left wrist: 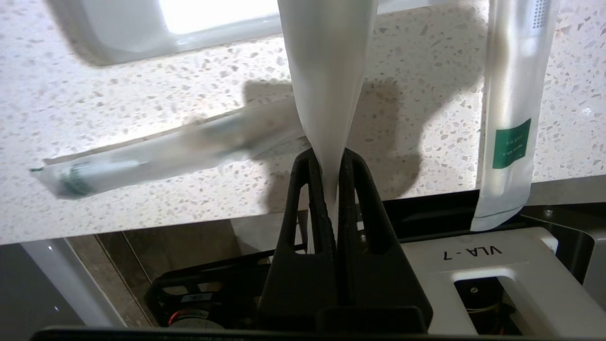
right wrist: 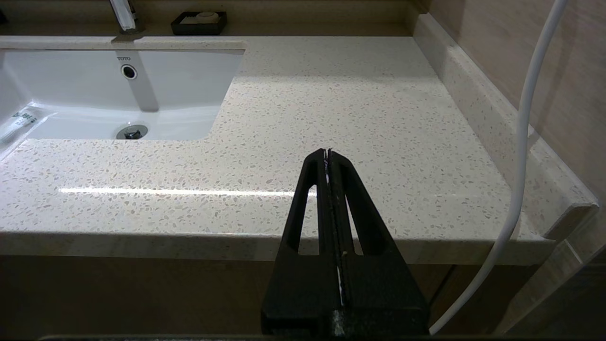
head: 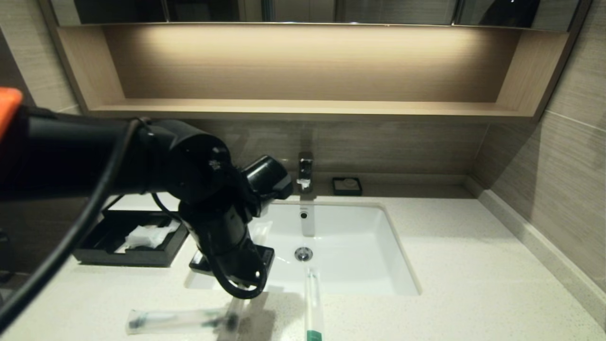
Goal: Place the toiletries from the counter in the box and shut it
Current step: Pick up the bathroom toiletry, then place the bathroom toiletry into the drawer
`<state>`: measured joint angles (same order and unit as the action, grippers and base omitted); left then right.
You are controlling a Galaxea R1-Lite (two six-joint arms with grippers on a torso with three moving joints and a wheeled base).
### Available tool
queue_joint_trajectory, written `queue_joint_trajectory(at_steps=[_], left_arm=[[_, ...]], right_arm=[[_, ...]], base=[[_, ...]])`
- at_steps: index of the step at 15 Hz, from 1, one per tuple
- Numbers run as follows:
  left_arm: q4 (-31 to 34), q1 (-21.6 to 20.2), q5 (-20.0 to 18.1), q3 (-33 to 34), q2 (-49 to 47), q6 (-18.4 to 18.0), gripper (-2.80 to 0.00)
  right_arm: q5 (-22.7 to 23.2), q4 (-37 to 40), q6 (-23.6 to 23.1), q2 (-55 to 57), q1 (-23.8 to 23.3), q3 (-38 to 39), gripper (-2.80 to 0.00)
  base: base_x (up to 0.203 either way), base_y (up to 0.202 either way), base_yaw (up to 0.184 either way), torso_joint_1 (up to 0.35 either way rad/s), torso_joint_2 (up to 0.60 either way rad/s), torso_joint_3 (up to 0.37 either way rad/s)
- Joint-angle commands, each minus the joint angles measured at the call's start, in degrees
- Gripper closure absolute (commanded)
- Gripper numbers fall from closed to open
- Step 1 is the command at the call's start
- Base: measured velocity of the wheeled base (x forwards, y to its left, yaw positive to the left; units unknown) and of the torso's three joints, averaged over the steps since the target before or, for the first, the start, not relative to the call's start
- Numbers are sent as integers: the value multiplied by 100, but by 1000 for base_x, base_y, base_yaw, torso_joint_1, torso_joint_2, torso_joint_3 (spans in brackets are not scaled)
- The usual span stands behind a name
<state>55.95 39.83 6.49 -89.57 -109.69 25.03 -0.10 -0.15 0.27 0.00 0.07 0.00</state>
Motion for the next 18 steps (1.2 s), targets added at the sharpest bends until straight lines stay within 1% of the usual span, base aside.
queue_joint_trajectory(at_steps=[1, 3, 5, 7, 10, 14, 16, 18], left_arm=[[124, -208, 312, -31, 554, -3, 0], [373, -521, 501, -31, 830, -133, 0], [588, -969, 525, -33, 979, -300, 0], [638, -1625, 533, -60, 1109, -511, 0], [658, -2510, 532, -169, 1203, -1043, 0], [656, -3483, 530, -478, 1120, -1711, 0], [652, -3880, 529, -710, 1002, -2088, 0], [642, -4163, 529, -885, 885, -2427, 0]], right_arm=[[1, -2, 0, 0, 1, 9, 0], [1, -2, 0, 0, 1, 9, 0], [1, -2, 0, 0, 1, 9, 0], [1, -2, 0, 0, 1, 9, 0], [1, -2, 0, 0, 1, 9, 0], [1, -2, -3, 0, 1, 9, 0], [1, -2, 0, 0, 1, 9, 0], [1, -2, 0, 0, 1, 9, 0]], base=[[0, 0, 0, 0, 0, 0], [0, 0, 0, 0, 0, 0], [0, 0, 0, 0, 0, 0], [0, 0, 0, 0, 0, 0], [0, 0, 0, 0, 0, 0], [0, 0, 0, 0, 0, 0], [0, 0, 0, 0, 0, 0], [0, 0, 0, 0, 0, 0]])
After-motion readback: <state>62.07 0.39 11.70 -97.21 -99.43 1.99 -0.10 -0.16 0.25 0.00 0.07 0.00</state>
